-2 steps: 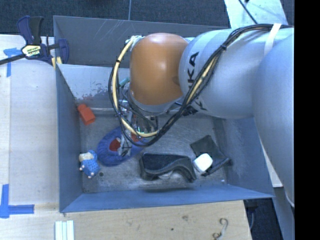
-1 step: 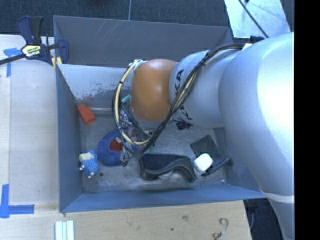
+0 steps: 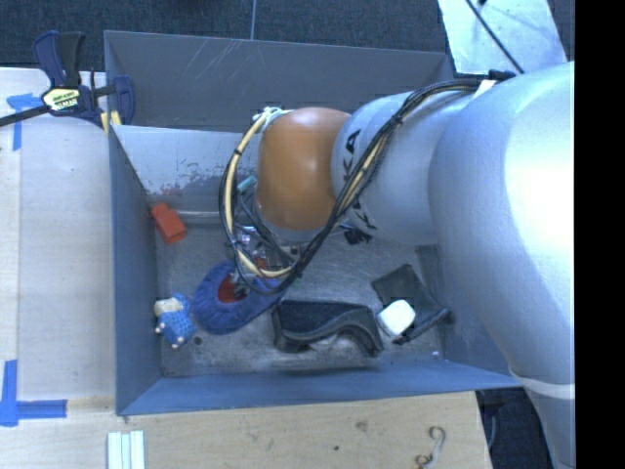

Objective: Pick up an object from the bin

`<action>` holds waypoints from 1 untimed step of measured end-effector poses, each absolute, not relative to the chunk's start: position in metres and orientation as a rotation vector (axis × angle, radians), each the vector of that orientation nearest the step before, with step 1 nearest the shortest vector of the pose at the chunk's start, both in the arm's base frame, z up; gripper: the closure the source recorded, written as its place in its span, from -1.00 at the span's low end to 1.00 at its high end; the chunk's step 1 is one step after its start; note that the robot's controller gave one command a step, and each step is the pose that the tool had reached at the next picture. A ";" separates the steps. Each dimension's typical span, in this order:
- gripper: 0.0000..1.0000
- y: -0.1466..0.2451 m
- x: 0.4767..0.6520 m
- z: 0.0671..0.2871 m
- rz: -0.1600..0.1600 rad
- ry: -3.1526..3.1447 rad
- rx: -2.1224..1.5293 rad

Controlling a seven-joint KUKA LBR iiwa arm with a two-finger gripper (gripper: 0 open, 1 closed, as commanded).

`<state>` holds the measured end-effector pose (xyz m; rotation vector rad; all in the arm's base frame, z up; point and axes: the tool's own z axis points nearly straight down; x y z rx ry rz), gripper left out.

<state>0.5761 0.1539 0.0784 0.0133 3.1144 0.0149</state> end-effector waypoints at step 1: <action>1.00 0.176 0.583 0.319 0.005 3.129 -0.032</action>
Offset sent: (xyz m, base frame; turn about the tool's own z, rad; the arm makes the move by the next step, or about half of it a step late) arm 0.0051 0.0227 0.2350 -0.0279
